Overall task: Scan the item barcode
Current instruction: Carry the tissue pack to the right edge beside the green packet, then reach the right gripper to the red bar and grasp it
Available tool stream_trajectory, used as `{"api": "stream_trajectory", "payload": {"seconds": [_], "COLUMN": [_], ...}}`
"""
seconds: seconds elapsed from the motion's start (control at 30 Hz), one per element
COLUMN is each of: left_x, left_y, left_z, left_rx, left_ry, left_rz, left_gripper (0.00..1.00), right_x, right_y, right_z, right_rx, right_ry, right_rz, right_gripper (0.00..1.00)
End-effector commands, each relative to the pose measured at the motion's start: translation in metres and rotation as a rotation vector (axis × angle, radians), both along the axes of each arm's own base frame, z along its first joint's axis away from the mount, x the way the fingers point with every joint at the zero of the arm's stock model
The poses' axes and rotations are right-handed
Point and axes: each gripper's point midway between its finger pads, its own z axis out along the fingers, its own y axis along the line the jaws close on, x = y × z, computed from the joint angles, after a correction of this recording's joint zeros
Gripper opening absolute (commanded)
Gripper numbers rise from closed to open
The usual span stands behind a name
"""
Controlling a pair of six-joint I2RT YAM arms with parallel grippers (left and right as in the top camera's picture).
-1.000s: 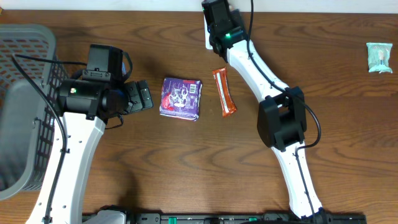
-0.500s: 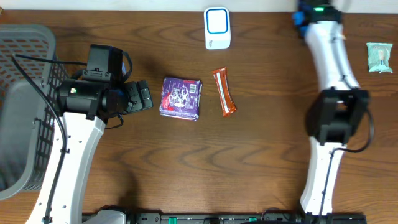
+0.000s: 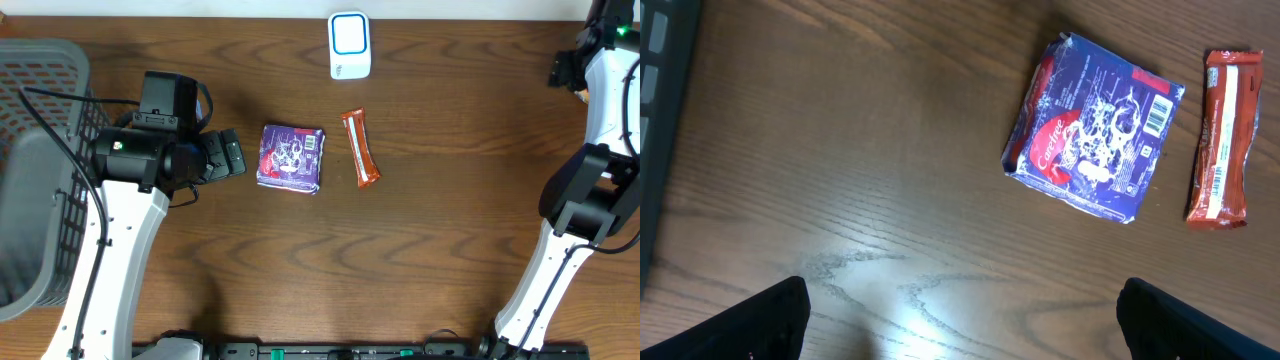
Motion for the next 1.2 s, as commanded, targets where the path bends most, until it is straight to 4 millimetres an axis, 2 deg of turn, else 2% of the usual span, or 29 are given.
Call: {"api": "stream_trajectory", "payload": {"seconds": [0.0,0.13,0.23,0.27,0.33,0.43,0.5,0.57,0.77,0.9,1.03,1.17], "left_x": [0.001,0.001,0.001,0.001,0.001,0.001,0.001,0.001,0.001,0.001,0.001,0.001], "left_y": [0.003,0.003,0.003,0.003,0.003,0.003,0.003,0.003,0.003,0.003,0.003,0.003], "left_z": [0.001,0.001,0.001,0.001,0.001,0.001,0.001,0.001,0.001,0.001,0.001,0.001], "left_rx": [0.009,0.009,0.009,0.009,0.009,0.009,0.010,0.009,0.010,0.009,0.009,0.009], "left_ry": [-0.002,-0.002,-0.002,-0.002,-0.002,-0.002,-0.002,-0.002,-0.002,-0.002,-0.002,-0.002], "left_rz": [0.005,0.005,0.005,0.005,0.005,0.005,0.005,0.005,0.005,0.005,0.005,0.005], "left_gripper": [0.98,0.98,0.98,0.98,0.98,0.98,0.98,0.98,0.98,0.98,0.98,0.98], "right_x": [0.014,0.017,0.020,0.020,0.016,-0.002,-0.017,-0.033,-0.071,-0.085,-0.088,-0.091], "right_y": [0.041,0.077,0.121,0.140,0.198,0.271,0.305,0.330,0.388,0.420,0.437,0.444], "right_z": [-0.006,-0.010,-0.009,-0.007,-0.003,0.000,0.002,0.000,-0.009,-0.017,-0.019,-0.018], "right_rx": [0.170,0.247,0.349,0.389,0.526,0.738,0.823,0.844,0.801,0.690,0.667,0.668], "right_ry": [-0.057,-0.038,-0.027,-0.024,-0.004,0.057,0.109,0.176,0.335,0.384,0.377,0.378], "right_rz": [0.066,0.133,0.217,0.253,0.356,0.472,0.515,0.542,0.625,0.697,0.658,0.656], "right_gripper": [0.99,0.99,0.99,0.99,0.99,0.99,0.99,0.99,0.99,0.99,0.99,0.99]}}
